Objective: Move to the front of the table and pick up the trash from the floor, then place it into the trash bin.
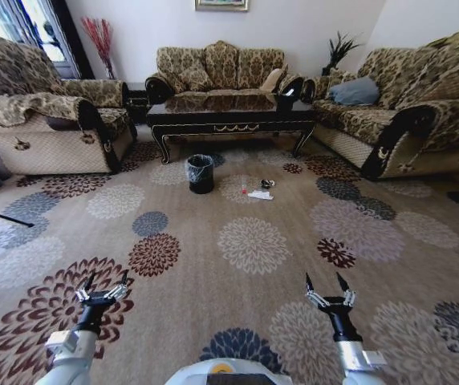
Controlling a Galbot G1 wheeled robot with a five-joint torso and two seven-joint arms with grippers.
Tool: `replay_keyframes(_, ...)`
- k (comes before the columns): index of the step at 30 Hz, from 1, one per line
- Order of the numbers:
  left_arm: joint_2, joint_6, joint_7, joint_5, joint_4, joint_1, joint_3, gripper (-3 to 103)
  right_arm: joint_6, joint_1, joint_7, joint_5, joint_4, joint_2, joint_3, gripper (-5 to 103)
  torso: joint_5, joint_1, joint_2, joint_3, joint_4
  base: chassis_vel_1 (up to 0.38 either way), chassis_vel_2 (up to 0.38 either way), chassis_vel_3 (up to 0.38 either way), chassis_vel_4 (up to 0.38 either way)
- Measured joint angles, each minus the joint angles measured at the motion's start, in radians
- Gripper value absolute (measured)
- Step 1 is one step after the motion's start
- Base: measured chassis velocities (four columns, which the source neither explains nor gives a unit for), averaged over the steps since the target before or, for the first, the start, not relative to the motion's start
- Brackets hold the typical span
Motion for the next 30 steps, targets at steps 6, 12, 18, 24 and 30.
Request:
replay_keyframes(6, -0.002, -0.004, 0.000, 0.000, 0.010, -0.003, 0.003, 100, -0.001, 0.003, -0.004, -0.007, -0.002, -0.002, -0.002, 98, -0.0001, 0.000, 0.000, 0.001, 0.0006, -0.264, 0.270, 0.269, -0.271)
replay_keyframes(12, -0.002, -0.004, 0.000, 0.000, 0.013, -0.008, 0.003, 100, -0.001, 0.006, -0.010, -0.010, -0.012, -0.003, -0.006, 98, 0.0003, 0.000, 0.000, 0.002, 0.0006, -0.255, 0.280, 0.265, -0.275)
replay_keyframes(18, -0.004, -0.003, 0.000, 0.000, 0.015, -0.011, 0.003, 100, -0.001, 0.008, -0.013, -0.015, -0.017, -0.003, -0.010, 98, 0.0006, 0.000, 0.000, 0.002, 0.0004, -0.254, 0.243, 0.252, -0.245)
replay_keyframes(24, -0.009, -0.001, -0.001, -0.007, 0.016, -0.012, 0.004, 100, -0.004, 0.013, -0.014, -0.028, -0.019, -0.003, -0.015, 99, 0.0008, 0.000, 0.000, 0.003, 0.0003, -0.268, 0.264, 0.269, -0.264)
replay_keyframes(30, -0.017, -0.001, -0.002, -0.008, 0.016, -0.010, 0.004, 100, -0.004, 0.009, -0.018, -0.026, -0.015, -0.005, -0.011, 100, 0.0001, 0.000, 0.000, 0.003, 0.0003, -0.231, 0.230, 0.231, -0.245)
